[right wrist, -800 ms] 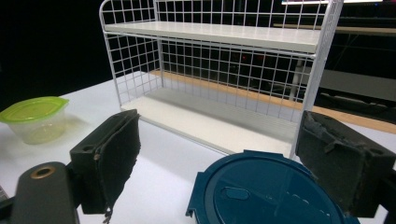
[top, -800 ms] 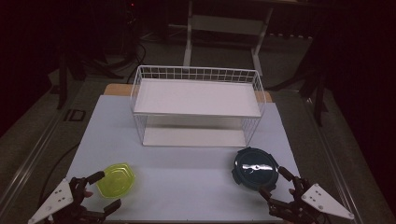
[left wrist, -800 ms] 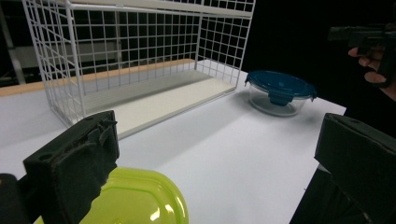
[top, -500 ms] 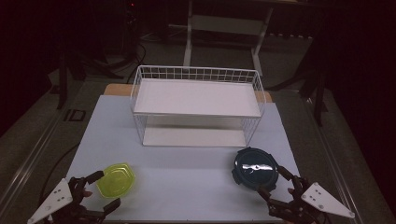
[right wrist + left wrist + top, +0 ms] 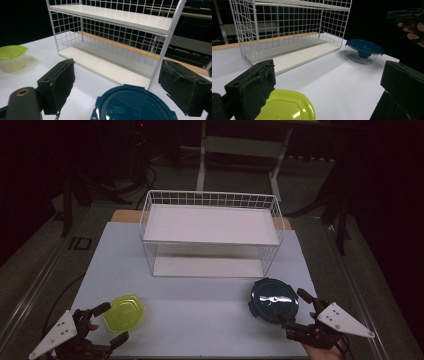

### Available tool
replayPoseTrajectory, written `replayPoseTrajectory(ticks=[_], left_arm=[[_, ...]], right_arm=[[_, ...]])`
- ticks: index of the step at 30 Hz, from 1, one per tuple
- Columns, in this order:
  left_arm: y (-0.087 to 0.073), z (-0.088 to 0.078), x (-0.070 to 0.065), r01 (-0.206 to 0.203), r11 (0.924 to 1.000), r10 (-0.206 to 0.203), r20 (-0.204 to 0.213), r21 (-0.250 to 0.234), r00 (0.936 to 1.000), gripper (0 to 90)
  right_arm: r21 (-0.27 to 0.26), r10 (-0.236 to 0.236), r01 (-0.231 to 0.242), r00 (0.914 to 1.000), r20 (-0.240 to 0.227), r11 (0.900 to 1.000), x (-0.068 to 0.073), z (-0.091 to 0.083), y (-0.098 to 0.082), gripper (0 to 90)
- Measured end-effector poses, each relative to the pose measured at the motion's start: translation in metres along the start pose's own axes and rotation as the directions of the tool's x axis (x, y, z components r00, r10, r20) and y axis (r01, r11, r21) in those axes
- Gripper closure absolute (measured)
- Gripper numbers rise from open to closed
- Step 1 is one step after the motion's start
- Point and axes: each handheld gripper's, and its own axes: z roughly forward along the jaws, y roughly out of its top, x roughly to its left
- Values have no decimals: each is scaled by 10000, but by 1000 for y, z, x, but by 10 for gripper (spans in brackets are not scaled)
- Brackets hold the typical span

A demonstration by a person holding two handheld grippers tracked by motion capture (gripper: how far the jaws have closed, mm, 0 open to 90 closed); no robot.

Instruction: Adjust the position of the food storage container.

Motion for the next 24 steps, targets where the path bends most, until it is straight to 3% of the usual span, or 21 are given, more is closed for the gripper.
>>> replayPoseTrajectory(ticks=[4, 10, 14, 15, 17, 18, 20, 21, 22, 24], left_arm=[[0, 0, 0, -1, 10000, 1, 2, -8, 10000, 0], [0, 0, 0, 34, 10000, -34, 12, 20, 10000, 0], [0, 0, 1, -3, 10000, 3, 0, 27, 10000, 0], [0, -1, 1, 3, 10000, -3, -6, 26, 10000, 0], [0, -1, 1, 3, 10000, -3, -6, 26, 10000, 0], [-1, -1, 1, 25, 10000, -25, 0, 12, 10000, 0], [-1, 0, 1, 6, 10000, -6, 5, 15, 10000, 0], [-1, 0, 1, 6, 10000, -6, 5, 15, 10000, 0], [-1, 0, 0, -3, 10000, 3, 2, 8, 10000, 0], [-1, 0, 1, -10, 10000, 10, 4, 13, 10000, 0]], right_arm=[[154, -81, 80, 9999, 69, 9998, -8, 7, 3, 142], [562, -7, -2, 9999, 150, 9984, -28, 17, 5, 237], [902, 293, -306, 9994, 159, 9955, -45, 24, 1, 305], [1108, 412, -426, 9990, 151, 9929, -53, 28, -3, 360], [1185, 441, -460, 9989, 188, 9919, -56, 30, -4, 360], [1185, 441, -460, 9989, 188, 9919, -56, 30, -4, 386], [1585, 361, -428, 9983, 447, 9864, -73, 37, -13, 552], [1585, 361, -428, 9983, 447, 9864, -73, 37, -13, 552], [1846, 277, -399, 9973, 685, 9820, -80, 40, -17, 614], [2086, 346, -482, 9971, 684, 9768, -87, 43, -21, 663]])
